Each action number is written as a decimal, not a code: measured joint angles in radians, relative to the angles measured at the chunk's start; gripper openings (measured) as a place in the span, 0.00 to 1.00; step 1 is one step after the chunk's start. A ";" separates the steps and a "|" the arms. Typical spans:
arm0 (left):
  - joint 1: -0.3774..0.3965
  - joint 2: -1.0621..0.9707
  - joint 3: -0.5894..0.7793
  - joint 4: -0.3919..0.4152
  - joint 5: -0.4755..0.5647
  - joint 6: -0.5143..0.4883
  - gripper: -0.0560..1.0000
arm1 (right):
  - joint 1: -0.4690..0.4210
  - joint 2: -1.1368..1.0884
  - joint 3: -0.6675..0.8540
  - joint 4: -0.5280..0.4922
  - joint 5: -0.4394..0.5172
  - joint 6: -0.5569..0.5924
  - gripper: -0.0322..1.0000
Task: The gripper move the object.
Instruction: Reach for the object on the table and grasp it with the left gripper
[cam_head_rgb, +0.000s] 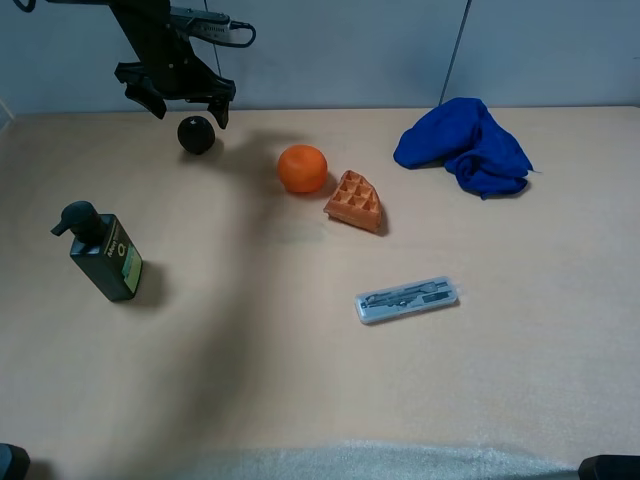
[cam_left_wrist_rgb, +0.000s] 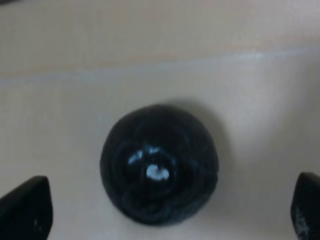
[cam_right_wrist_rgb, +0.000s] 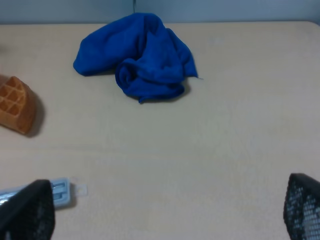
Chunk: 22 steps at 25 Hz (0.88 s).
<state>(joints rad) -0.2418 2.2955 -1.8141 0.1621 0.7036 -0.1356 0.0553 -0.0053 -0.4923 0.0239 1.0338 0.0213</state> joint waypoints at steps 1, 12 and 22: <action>0.000 0.006 -0.001 0.003 -0.012 0.000 0.96 | 0.000 0.000 0.000 0.000 0.000 0.000 0.70; 0.000 0.084 0.000 0.010 -0.096 -0.001 0.96 | 0.000 0.000 0.000 0.000 0.000 0.000 0.70; 0.000 0.100 0.000 0.009 -0.103 -0.001 0.78 | 0.000 0.000 0.000 0.000 0.000 0.000 0.70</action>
<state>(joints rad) -0.2418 2.3956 -1.8144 0.1709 0.6009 -0.1369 0.0553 -0.0053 -0.4923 0.0239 1.0338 0.0213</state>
